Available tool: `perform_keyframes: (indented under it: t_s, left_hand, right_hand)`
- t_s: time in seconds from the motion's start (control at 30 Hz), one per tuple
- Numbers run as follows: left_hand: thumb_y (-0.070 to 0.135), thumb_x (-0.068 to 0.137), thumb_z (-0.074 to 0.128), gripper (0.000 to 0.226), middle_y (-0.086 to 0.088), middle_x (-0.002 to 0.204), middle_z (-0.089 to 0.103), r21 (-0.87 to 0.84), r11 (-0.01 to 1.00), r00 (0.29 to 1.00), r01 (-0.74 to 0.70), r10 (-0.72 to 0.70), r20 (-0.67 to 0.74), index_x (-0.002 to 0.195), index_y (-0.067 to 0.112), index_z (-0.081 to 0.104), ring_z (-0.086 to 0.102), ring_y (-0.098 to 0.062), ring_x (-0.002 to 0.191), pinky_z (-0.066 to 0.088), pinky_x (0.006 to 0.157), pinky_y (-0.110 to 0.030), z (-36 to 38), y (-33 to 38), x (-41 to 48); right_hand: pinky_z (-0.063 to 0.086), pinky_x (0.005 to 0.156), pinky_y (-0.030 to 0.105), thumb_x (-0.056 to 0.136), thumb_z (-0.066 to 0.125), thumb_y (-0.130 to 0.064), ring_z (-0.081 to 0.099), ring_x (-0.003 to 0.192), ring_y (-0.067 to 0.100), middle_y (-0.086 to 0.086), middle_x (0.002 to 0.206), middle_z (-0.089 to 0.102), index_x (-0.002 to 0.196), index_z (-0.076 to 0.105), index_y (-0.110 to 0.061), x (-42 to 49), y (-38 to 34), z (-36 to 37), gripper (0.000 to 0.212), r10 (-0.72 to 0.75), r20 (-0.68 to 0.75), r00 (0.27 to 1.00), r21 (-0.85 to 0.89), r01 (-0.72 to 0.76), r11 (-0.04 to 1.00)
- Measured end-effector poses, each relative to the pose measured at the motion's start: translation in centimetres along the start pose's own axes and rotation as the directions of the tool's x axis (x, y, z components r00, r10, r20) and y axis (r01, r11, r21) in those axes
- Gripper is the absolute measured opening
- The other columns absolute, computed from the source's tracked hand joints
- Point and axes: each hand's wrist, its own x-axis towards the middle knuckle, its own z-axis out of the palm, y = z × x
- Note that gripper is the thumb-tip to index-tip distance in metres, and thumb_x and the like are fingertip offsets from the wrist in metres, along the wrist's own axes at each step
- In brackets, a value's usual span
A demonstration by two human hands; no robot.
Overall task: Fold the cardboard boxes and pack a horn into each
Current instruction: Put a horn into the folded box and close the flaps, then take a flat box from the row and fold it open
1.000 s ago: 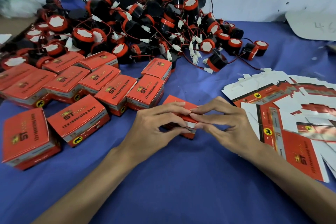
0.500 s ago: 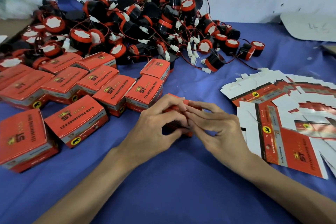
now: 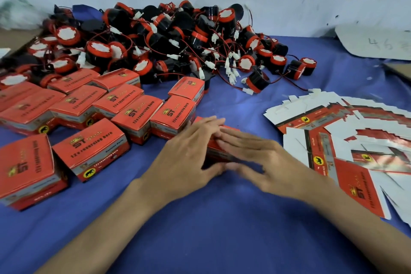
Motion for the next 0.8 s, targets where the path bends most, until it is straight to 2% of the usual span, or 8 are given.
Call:
perform_keyframes:
  t_s: [0.13, 0.2, 0.27, 0.43, 0.5, 0.57, 0.67, 0.8]
  left_hand:
    - [0.062, 0.082, 0.049, 0.061, -0.005, 0.099, 0.060, 0.397, 0.917, 0.998, 0.045, -0.022, -0.061, 0.127, 0.021, 0.060, 0.058, -0.027, 0.093, 0.038, 0.102, -0.045, -0.3, 1.9, 0.5]
    - [0.056, 0.081, 0.053, 0.053, -0.008, 0.098, 0.058, 0.443, 0.889, 0.992, 0.119, -0.083, -0.099, 0.121, 0.023, 0.064, 0.056, -0.030, 0.092, 0.042, 0.098, -0.052, -0.3, 2.7, 0.2]
    - [0.041, 0.075, 0.069, 0.044, -0.013, 0.104, 0.058, 0.526, 0.829, 0.981, 0.189, -0.138, -0.135, 0.113, 0.019, 0.067, 0.053, -0.034, 0.097, 0.043, 0.095, -0.055, -0.1, 2.9, 0.0]
    - [0.008, 0.070, 0.074, 0.034, -0.020, 0.124, 0.057, 0.469, 0.883, 0.982, 0.001, 0.087, -0.165, 0.103, 0.007, 0.069, 0.055, -0.036, 0.113, 0.046, 0.097, -0.045, 0.0, 3.8, 0.2]
    - [0.016, 0.080, 0.066, 0.023, -0.011, 0.123, 0.057, 0.165, 0.983, 0.980, -0.077, 0.104, -0.167, 0.102, 0.010, 0.067, 0.058, -0.024, 0.105, 0.050, 0.086, -0.030, 0.4, 5.0, 0.1]
    - [0.035, 0.086, 0.060, 0.027, 0.003, 0.120, 0.054, -0.256, 0.965, 0.993, 0.058, -0.083, -0.086, 0.108, 0.019, 0.062, 0.057, -0.008, 0.102, 0.050, 0.084, -0.024, 0.4, 6.2, 0.5]
    - [0.059, 0.082, 0.060, 0.040, 0.015, 0.119, 0.056, -0.604, 0.645, 0.884, 0.468, -0.322, 0.340, 0.114, 0.035, 0.053, 0.057, 0.007, 0.104, 0.048, 0.091, -0.017, 0.2, 6.6, 2.7]
    - [0.044, 0.089, 0.059, 0.030, -0.009, 0.101, 0.070, -0.699, 0.146, 0.714, 0.700, -0.115, 0.691, 0.101, 0.018, 0.068, 0.066, -0.016, 0.089, 0.054, 0.076, -0.029, 0.1, 5.6, 4.0]
  right_hand:
    - [0.042, 0.100, 0.038, 0.089, 0.047, -0.057, 0.050, 0.119, 0.019, 0.014, 0.132, 0.057, 0.133, 0.053, -0.006, -0.4, 3.3, -4.2, 0.068, 0.348, -0.213, 0.913, -0.327, -0.402, 0.855]
    - [0.027, 0.112, 0.048, 0.066, 0.030, -0.086, 0.023, 0.141, 0.029, 0.013, 0.155, 0.023, 0.148, 0.028, -0.020, -1.0, 5.1, -6.1, 0.105, 0.752, 0.035, 0.659, -0.554, -0.613, 0.563]
    - [0.019, 0.114, 0.053, 0.055, 0.031, -0.092, 0.005, 0.146, 0.026, 0.003, 0.160, 0.002, 0.150, 0.013, -0.031, -2.1, 6.1, -6.9, 0.115, 0.887, 0.194, 0.418, -0.649, -0.624, 0.436]
    - [0.040, 0.095, 0.040, 0.060, 0.074, -0.064, 0.045, 0.119, 0.029, 0.008, 0.127, 0.042, 0.124, 0.050, -0.017, -2.6, 6.6, -6.6, 0.083, 0.832, 0.032, 0.554, -0.422, -0.747, 0.514]
    - [0.037, 0.078, 0.033, 0.061, 0.078, -0.057, 0.053, 0.101, 0.030, 0.011, 0.105, 0.054, 0.100, 0.059, -0.011, -2.3, 6.3, -6.7, 0.063, 0.796, -0.066, 0.601, -0.393, -0.749, 0.533]
    - [0.029, 0.062, 0.028, 0.065, 0.076, -0.054, 0.055, 0.075, 0.028, 0.011, 0.075, 0.062, 0.073, 0.061, -0.005, -1.8, 5.7, -7.1, 0.051, 0.740, -0.183, 0.647, -0.291, -0.755, 0.588]
    - [0.033, 0.054, 0.022, 0.066, 0.062, -0.064, 0.049, 0.050, 0.011, -0.004, 0.050, 0.055, 0.058, 0.054, -0.007, -0.1, 3.4, -6.5, 0.058, 0.701, -0.269, 0.660, 0.044, -0.719, 0.693]
    - [0.037, 0.050, 0.026, 0.069, 0.057, -0.065, 0.043, 0.048, 0.014, 0.005, 0.052, 0.050, 0.057, 0.047, -0.005, 1.2, 0.8, -3.9, 0.062, 0.694, -0.268, 0.668, 0.378, -0.590, 0.713]
